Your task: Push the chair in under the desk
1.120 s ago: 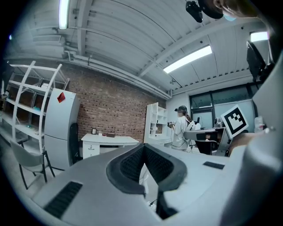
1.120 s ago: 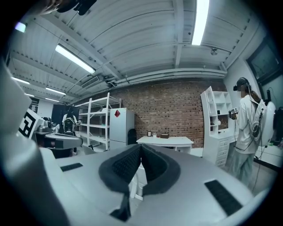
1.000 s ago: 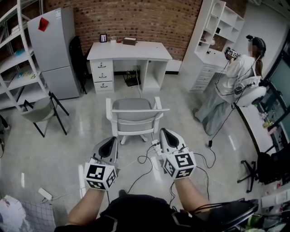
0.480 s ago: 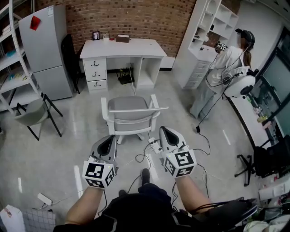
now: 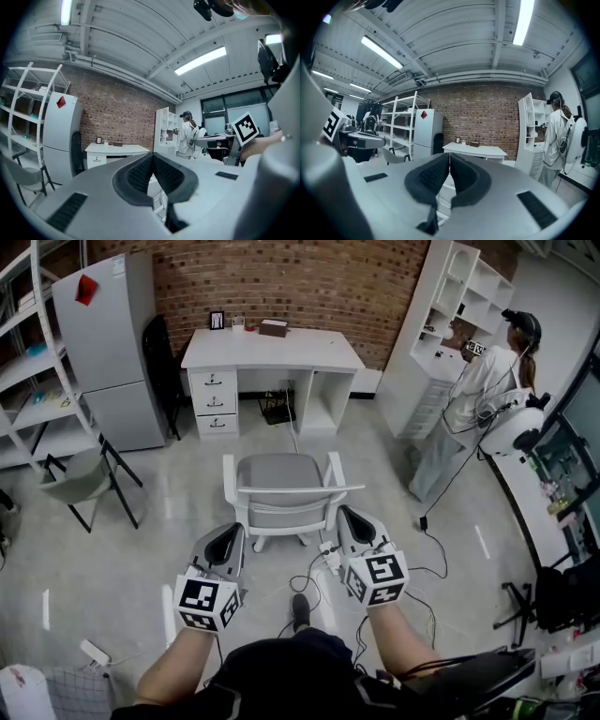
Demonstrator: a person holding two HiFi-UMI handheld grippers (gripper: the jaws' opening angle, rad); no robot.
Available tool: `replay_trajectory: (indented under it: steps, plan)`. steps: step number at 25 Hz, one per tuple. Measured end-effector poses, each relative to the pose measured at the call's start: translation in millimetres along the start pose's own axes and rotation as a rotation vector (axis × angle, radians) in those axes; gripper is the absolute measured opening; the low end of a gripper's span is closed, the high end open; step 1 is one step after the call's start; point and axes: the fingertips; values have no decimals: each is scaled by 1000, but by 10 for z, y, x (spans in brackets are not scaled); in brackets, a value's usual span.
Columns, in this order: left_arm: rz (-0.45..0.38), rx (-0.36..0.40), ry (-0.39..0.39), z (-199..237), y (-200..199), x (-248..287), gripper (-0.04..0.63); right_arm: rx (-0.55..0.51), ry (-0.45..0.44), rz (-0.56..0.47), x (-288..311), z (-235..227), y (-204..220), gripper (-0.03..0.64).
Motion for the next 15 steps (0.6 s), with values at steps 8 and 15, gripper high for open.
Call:
replay_trajectory:
  steps: [8,15]
  plan:
    - [5,17,-16,179,-127,445,8,-21,-25,-10,466,-274,-128,9]
    - [54,56,-38,195,-208,861,8,-69,-73,39,787,-565,-99,68]
Point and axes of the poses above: the fingertips, and each gripper's own axes: x forward along the fingers, z to its left, y out of its underside, and after that the axes turned 13 degrees about z, right-handed
